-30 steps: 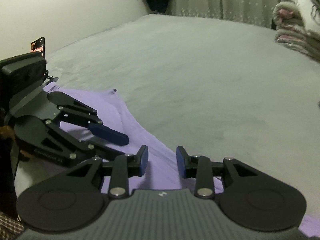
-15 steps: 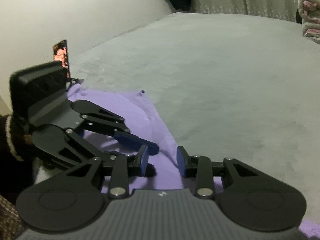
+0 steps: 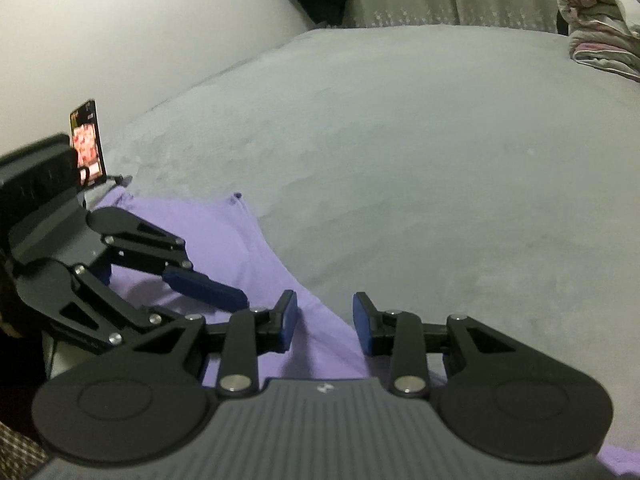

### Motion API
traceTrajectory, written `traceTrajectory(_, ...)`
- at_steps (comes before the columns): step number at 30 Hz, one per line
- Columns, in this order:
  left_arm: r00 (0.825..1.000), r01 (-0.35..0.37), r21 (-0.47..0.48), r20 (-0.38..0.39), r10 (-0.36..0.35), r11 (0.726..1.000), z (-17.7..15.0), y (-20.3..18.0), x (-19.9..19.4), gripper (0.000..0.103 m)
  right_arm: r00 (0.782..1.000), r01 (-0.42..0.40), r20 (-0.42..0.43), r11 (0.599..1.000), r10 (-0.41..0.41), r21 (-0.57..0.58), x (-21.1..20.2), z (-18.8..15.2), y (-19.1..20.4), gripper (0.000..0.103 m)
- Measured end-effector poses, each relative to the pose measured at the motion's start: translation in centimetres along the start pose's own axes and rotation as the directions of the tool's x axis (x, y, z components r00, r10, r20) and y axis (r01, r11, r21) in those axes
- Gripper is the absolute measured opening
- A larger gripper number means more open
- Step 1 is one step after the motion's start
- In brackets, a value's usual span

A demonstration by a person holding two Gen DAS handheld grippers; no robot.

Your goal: Fold clothes

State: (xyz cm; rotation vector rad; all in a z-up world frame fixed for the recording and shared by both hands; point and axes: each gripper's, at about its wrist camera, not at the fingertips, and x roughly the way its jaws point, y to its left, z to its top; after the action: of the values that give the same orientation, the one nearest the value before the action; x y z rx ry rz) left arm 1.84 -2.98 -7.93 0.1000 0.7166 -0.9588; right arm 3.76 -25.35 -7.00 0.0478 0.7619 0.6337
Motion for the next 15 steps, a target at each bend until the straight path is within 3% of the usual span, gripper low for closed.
traceTrajectory(7,1.000,0.019,-0.013,0.023,-0.018,1.000,-0.65,0.49,0.26,0.031,0.998,-0.056,0.001,0.998,0.056,-0.002,0.77,-0.02,0.46,0.014)
traceTrajectory(10,0.999,0.020,-0.014,0.026,-0.020,1.000,-0.68,0.53,0.27,0.031,0.998,-0.061,0.019,0.998,0.061,0.002,0.49,-0.01,0.35,0.013)
traceTrajectory(15,1.000,0.013,-0.003,0.025,-0.012,1.000,-0.58,0.27,0.43,0.031,0.988,-0.152,-0.022,0.988,0.152,0.002,0.71,0.09,0.98,0.012)
